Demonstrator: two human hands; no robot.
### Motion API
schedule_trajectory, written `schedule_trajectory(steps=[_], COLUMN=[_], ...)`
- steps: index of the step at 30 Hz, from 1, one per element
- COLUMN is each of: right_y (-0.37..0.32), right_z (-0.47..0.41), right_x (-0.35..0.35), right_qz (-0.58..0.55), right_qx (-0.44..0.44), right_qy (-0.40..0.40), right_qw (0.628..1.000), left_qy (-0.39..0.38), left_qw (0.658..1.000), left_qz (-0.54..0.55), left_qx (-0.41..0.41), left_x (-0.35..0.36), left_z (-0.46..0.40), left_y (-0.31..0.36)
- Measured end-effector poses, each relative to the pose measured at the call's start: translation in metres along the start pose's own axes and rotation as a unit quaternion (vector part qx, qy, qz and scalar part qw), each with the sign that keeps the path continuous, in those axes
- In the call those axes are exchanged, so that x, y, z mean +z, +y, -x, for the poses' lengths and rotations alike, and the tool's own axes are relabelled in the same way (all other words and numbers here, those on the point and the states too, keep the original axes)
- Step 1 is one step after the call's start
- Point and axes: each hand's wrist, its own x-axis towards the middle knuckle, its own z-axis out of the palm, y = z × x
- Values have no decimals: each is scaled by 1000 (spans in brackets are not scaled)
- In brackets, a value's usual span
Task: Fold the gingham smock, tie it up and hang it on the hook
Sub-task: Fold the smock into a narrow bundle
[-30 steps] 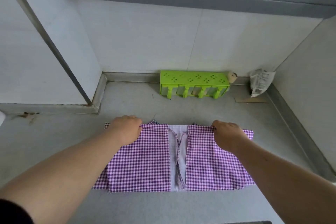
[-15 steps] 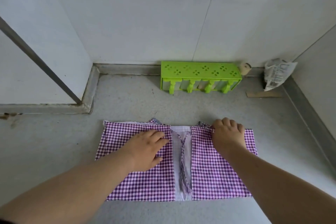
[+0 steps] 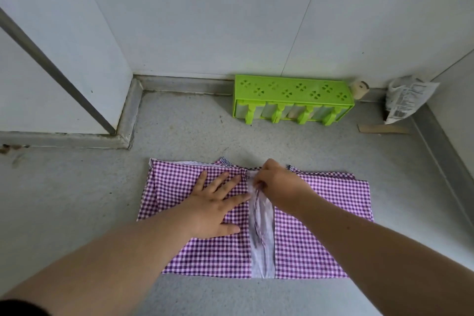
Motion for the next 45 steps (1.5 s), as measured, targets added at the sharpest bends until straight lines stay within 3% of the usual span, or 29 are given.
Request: schedule_trajectory(steps=[3, 6, 8, 11, 15, 18, 20, 23, 25, 28, 31, 33, 35, 37, 39, 41, 43, 45], right_y=[5, 17, 26, 30, 28, 21, 13, -2, -8, -10, -8, 0, 13, 31, 47, 59, 66, 71], right_z=[-24, -56, -71, -74, -52, -21, 3, 26, 29, 23, 22, 32, 47, 62, 71, 73, 70, 69], right_x=[-21, -40, -46, -54, -50, -40, -27, -3, 7, 11, 4, 3, 7, 16, 26, 34, 36, 33], right_qz=[-137, -339, -415, -339, -293, -136, -25, 55, 72, 77, -7, -72, -48, -6, -7, -35, -57, -42], right_qx=[123, 244, 263, 215, 176, 123, 72, 24, 23, 38, 68, 87, 126, 174, 191, 155, 110, 108], right_qy=[26, 49, 78, 120, 171, 217, 194, 64, 3, -15, -20, 27, 110, 142, 101, 46, 26, 34], right_qw=[983, 907, 867, 908, 924, 959, 978, 996, 997, 996, 997, 993, 985, 974, 976, 986, 992, 993], left_qy=[0, -6, -11, -13, -12, -11, -8, -6, 2, 13, 4, -2, -10, -7, 32, 63, 35, -16], left_qw=[1000, 1000, 1000, 1000, 999, 999, 999, 999, 999, 995, 993, 993, 992, 991, 993, 989, 979, 978], left_qz=[13, 20, 22, 28, 31, 33, 37, 30, -7, -80, -90, -83, -86, -99, -106, -132, -174, -187], left_qx=[4, 4, 3, 4, 5, -4, -12, -30, -40, -49, -73, -82, -87, -87, -50, 39, 100, 90], left_x=[-1, -1, -1, -1, -2, -1, -1, -7, -17, -36, -49, -54, -59, -64, -68, -68, -65, -60], left_z=[0, 0, -1, -2, -2, -4, -5, -3, -5, -12, -19, -22, -23, -26, -31, -41, -52, -59], left_y=[-1, -2, -2, -2, -2, -1, 0, 6, 12, 22, 28, 33, 39, 46, 54, 66, 77, 82])
